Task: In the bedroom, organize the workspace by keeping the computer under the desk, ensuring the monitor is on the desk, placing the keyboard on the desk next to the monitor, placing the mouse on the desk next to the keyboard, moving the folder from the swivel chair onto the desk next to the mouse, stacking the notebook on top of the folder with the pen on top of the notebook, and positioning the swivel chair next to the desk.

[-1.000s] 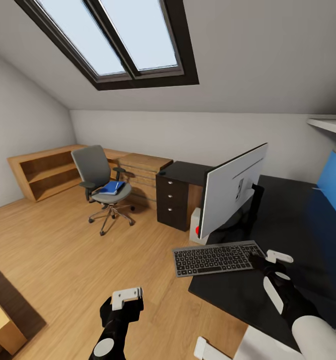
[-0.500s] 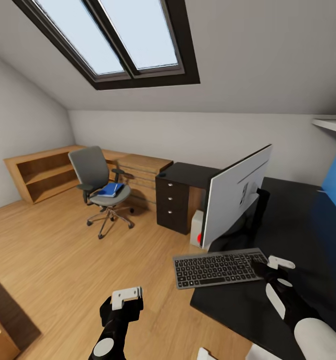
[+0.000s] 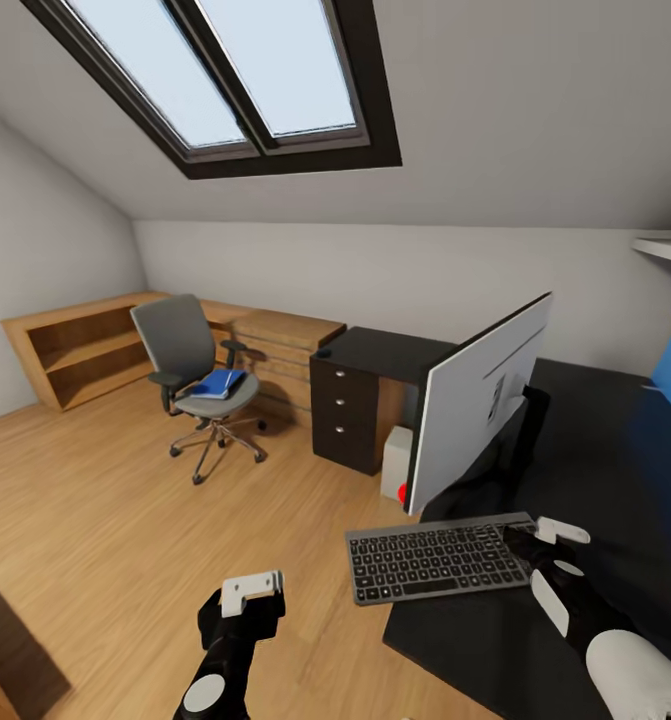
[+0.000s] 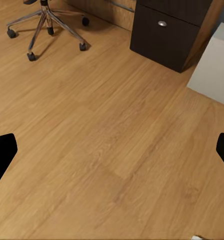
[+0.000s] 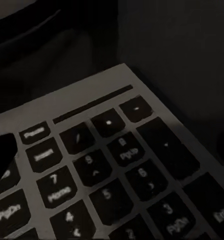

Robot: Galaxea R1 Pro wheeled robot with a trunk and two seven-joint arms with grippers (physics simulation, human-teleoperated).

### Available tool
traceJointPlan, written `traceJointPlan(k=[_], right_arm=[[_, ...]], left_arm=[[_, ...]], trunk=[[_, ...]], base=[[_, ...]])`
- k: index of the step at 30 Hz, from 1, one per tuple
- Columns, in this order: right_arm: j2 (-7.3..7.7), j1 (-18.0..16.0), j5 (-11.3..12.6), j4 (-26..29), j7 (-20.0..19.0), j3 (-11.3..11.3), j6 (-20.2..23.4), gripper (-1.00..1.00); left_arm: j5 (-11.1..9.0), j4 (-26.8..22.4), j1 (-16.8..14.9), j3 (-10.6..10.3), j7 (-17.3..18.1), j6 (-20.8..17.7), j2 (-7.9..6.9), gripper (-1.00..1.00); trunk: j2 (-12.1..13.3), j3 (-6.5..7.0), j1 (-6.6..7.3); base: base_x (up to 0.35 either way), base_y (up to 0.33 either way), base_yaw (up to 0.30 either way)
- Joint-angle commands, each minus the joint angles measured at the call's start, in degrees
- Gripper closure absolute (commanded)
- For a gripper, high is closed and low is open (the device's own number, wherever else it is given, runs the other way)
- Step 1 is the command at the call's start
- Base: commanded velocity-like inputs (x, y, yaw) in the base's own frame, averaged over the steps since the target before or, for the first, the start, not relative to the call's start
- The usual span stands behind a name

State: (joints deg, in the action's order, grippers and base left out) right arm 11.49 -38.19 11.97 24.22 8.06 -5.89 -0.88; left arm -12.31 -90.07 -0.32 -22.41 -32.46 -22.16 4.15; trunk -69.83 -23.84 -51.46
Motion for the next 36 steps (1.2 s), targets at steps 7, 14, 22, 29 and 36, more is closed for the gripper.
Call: traceJointPlan(k=[7,14,22,29,36], right_arm=[[0.02,-0.15,0.59,-0.19,0.15,0.09,-0.24,-1.00],[0.32,-0.30,0.52,-0.39,0.19,0.09,-0.26,-1.00],[0.37,-0.31,0.51,-0.40,0.20,0.09,-0.26,-1.00],[0.25,-0.31,0.55,0.18,0.17,0.44,-0.46,-1.00],[0.22,-0.31,0.54,0.62,-0.71,0.62,-1.47,-1.00]], left_arm=[[-0.51,-0.95,-0.03,-0.29,-0.41,-0.21,-0.54,-1.00],[-0.69,-2.12,-0.03,-0.43,-0.41,-0.25,-0.44,-1.00],[-0.69,-2.13,-0.03,-0.44,-0.41,-0.25,-0.40,-1.00],[-0.70,-2.13,-0.03,-0.44,-0.41,-0.32,-0.45,-1.00],[-0.70,-2.13,-0.03,-0.38,-0.41,-0.34,-0.46,-1.00]], trunk=[[-0.03,-0.06,-0.03],[-1.23,-0.60,-0.69],[-4.04,-1.85,-2.22],[-4.04,-1.85,-2.22],[-4.04,-1.85,-2.22]], base=[[0.181,0.000,0.000],[0.019,0.000,0.000],[0.001,0.000,0.000],[0.000,0.000,0.000],[0.000,0.000,0.000]])
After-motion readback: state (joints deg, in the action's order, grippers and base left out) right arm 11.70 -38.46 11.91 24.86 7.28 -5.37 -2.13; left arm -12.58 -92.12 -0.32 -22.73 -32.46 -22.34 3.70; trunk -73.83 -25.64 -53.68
